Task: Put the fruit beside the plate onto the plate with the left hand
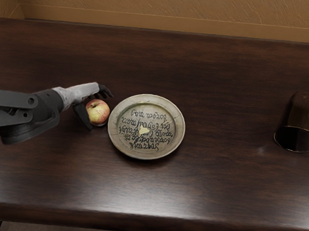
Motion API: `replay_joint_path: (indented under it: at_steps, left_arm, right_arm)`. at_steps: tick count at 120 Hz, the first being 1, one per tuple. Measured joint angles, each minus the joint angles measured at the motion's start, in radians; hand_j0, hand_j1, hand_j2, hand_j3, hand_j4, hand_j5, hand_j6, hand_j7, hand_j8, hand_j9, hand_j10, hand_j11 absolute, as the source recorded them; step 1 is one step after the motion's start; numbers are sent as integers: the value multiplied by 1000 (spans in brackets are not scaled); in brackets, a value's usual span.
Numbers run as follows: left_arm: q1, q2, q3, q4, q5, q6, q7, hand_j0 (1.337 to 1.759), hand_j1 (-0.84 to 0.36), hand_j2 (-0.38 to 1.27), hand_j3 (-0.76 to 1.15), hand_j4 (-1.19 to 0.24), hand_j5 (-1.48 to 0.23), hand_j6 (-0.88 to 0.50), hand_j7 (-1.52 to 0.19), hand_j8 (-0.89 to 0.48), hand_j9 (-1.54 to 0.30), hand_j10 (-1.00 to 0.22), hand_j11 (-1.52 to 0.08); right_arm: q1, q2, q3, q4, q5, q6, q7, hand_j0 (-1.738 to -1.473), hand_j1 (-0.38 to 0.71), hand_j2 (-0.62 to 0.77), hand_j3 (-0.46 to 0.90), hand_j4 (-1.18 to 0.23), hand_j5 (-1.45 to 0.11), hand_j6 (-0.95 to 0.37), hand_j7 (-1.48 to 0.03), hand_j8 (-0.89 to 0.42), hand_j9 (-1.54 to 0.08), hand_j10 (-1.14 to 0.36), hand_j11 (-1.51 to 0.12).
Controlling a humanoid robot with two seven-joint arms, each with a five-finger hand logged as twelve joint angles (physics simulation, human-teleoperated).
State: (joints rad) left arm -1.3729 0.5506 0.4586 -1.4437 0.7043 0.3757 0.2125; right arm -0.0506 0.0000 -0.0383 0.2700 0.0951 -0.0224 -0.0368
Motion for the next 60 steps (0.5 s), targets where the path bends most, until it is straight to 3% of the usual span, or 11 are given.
replay_joint_path:
  at_steps: [60]
  left_arm:
    - [-3,-9,17,-1,1,-3,4,1658,-170,89,0,-437,-562,-419,-564,-436,-564,-435,-564]
  right_arm:
    - [0,0,0,0,0,0,0,-1658,-312,-6,0,-31,-40,-31,-40,-31,-40,-31,-40]
